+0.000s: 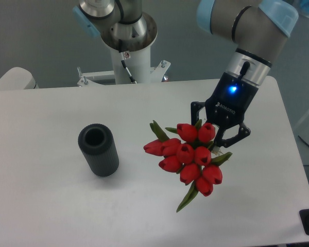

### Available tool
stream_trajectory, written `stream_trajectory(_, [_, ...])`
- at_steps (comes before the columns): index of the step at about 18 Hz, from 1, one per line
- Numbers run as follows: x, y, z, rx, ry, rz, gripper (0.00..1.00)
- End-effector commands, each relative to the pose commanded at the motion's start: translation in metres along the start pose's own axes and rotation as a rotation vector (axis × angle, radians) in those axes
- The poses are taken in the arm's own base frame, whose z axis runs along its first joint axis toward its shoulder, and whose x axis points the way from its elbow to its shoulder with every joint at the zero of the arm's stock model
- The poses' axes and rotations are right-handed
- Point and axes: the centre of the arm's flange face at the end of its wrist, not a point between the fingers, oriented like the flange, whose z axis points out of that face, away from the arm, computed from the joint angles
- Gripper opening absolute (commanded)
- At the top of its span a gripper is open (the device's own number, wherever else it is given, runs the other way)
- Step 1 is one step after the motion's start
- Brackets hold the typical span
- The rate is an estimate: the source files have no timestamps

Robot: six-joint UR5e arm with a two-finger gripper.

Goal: Insert the flowers into the vase
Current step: 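Carry the red tulip bouquet with the gripper over the grey vase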

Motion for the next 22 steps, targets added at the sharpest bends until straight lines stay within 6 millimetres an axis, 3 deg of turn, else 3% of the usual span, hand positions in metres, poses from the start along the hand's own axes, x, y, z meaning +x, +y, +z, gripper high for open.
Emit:
stream_trajectory(2, [0.003, 0.002, 0.005, 0.001, 0.010, -0.006, 0.31])
stream_trajectory(10, [0.021, -0.021, 0.011, 0.031, 0.036, -0.057, 0.31])
stream_trajectory(18, [0.057, -0.065, 0.038, 0.107, 0.061, -0.106, 0.32])
stream_trajectory(22, [0.081, -0.079, 0.028, 0.229, 0.173, -0.234, 0.31])
